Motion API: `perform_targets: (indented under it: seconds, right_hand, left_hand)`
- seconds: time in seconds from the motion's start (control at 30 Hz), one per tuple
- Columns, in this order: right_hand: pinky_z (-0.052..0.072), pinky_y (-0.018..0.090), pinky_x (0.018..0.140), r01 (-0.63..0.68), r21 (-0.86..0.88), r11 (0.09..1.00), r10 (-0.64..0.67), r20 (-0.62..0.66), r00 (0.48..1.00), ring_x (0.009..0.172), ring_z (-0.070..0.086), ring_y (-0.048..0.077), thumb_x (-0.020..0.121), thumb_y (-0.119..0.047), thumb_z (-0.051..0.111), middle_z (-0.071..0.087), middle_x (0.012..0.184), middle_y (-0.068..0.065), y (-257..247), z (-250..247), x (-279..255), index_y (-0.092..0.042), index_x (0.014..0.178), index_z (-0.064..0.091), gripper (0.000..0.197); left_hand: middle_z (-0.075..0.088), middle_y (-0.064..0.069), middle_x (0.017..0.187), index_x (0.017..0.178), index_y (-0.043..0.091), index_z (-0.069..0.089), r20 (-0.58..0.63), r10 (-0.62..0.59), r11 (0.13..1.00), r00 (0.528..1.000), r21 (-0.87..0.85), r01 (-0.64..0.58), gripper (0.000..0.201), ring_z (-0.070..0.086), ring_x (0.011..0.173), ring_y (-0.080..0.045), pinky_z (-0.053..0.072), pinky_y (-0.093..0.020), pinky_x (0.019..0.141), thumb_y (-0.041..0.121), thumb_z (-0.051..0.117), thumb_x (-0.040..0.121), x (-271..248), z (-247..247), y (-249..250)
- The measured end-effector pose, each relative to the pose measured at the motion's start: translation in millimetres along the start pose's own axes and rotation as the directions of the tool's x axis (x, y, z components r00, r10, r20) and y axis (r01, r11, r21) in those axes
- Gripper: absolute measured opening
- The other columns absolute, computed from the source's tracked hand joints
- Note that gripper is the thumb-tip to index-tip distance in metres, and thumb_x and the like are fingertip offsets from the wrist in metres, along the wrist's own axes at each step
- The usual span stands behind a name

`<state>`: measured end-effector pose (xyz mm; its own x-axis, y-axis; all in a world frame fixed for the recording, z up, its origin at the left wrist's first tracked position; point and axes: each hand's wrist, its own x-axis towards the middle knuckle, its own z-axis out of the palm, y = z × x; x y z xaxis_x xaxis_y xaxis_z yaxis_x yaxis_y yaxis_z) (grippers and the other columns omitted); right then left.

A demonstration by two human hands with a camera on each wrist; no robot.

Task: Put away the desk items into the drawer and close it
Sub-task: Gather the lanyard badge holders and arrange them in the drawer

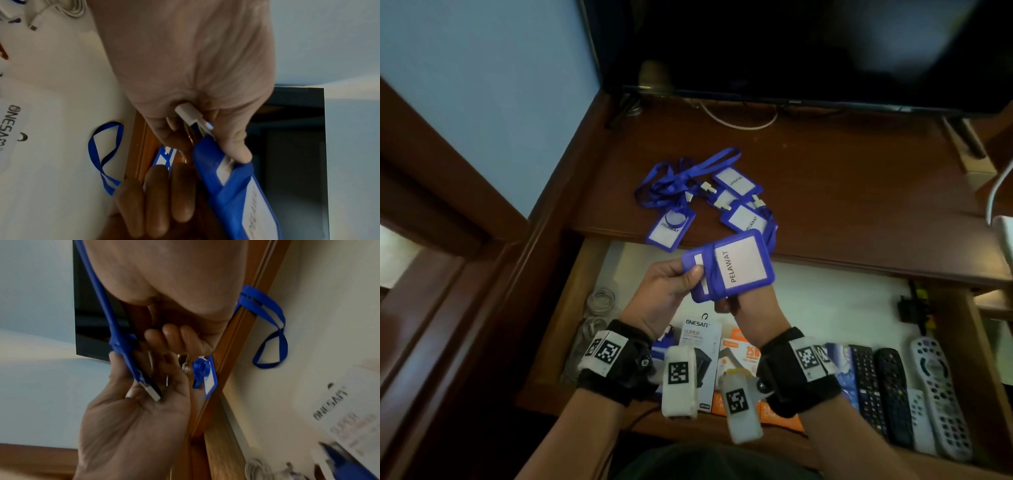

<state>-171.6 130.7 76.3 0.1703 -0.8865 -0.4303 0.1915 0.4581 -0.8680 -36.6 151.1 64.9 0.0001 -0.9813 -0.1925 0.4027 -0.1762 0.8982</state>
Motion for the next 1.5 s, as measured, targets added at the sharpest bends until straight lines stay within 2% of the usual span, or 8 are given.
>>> perform_targets:
  seconds: [0.47,0.63,0.73,0.8,0.9,1.0,1.17,1.5]
  right_hand:
    - [0.029,0.027,0.047,-0.066,-0.264,0.962,0.134,0.249,0.959,0.050,0.038,0.021,0.095,-0.007,0.047,0.053,0.057,0.011,32,9,25,-0.002,0.088,0.064,0.019]
    - [0.045,0.024,0.058,0.060,-0.429,0.901,-0.008,0.122,0.993,0.067,0.053,0.019,0.092,-0.001,0.054,0.061,0.074,0.009,23,-11,61,-0.007,0.086,0.070,0.018]
    - [0.045,0.025,0.084,0.222,-0.647,0.730,-0.235,0.067,0.970,0.097,0.057,0.017,0.089,-0.002,0.059,0.059,0.110,0.005,6,-21,94,-0.011,0.101,0.068,0.017]
    - [0.045,0.034,0.094,0.280,-0.742,0.609,-0.327,0.087,0.941,0.120,0.049,0.024,0.087,-0.003,0.061,0.043,0.133,0.007,-6,-28,114,-0.015,0.115,0.062,0.031]
    - [0.035,0.036,0.106,0.278,-0.865,0.419,-0.334,0.137,0.932,0.143,0.020,0.027,0.087,-0.010,0.064,0.013,0.157,0.007,-15,-38,135,-0.018,0.138,0.046,0.054]
    - [0.023,0.047,0.115,0.190,-0.950,0.247,-0.261,0.124,0.958,0.146,0.010,0.032,0.089,-0.028,0.064,0.005,0.161,0.005,-11,-44,145,-0.016,0.149,0.027,0.072]
    - [0.023,0.052,0.113,0.120,-0.990,0.077,-0.235,0.099,0.967,0.145,0.014,0.032,0.087,-0.043,0.063,0.016,0.160,0.006,-6,-44,143,-0.016,0.149,0.025,0.078]
    - [0.036,0.056,0.100,0.092,-0.993,-0.078,-0.232,0.108,0.967,0.128,0.036,0.037,0.086,-0.018,0.057,0.041,0.146,0.009,-12,-34,126,-0.011,0.137,0.043,0.052]
  left_hand:
    - [0.075,-0.004,0.081,0.088,0.008,0.071,-0.303,-0.207,0.936,0.930,0.214,0.278,0.012,0.070,0.082,-0.020,0.055,-0.027,0.073,0.004,0.060,0.089,-5,-88,16]
    - [0.055,-0.009,0.066,0.065,0.006,0.059,-0.294,-0.304,0.487,0.906,0.770,0.412,0.025,0.052,0.064,-0.016,0.041,-0.027,0.063,0.017,0.074,0.083,1,-139,23]
    - [0.048,-0.001,0.058,0.056,0.016,0.049,-0.251,-0.463,0.045,0.850,0.951,0.305,0.038,0.047,0.058,-0.016,0.036,-0.027,0.059,0.030,0.073,0.082,2,-132,24]
    - [0.053,0.000,0.059,0.058,0.015,0.055,-0.218,-0.510,-0.098,0.832,0.976,0.196,0.034,0.051,0.059,-0.016,0.040,-0.028,0.058,0.031,0.072,0.082,0,-119,19]
    - [0.062,-0.004,0.072,0.073,0.008,0.065,-0.173,-0.581,-0.187,0.795,0.979,0.076,0.022,0.058,0.065,-0.018,0.049,-0.030,0.063,0.026,0.070,0.084,-3,-98,12]
    - [0.052,-0.004,0.065,0.059,0.011,0.047,-0.122,-0.630,-0.254,0.767,0.966,-0.055,0.035,0.049,0.056,-0.017,0.042,-0.030,0.057,0.023,0.068,0.085,-4,-77,2]
    - [0.065,-0.014,0.102,0.078,0.010,0.056,-0.118,-0.659,-0.343,0.743,0.926,-0.157,0.017,0.063,0.090,-0.029,0.047,-0.034,0.071,0.021,0.067,0.085,-4,-66,-15]
    - [0.063,-0.012,0.106,0.089,0.009,0.058,-0.117,-0.656,-0.388,0.745,0.900,-0.200,0.023,0.062,0.093,-0.028,0.050,-0.036,0.075,0.030,0.066,0.086,1,-73,-34]
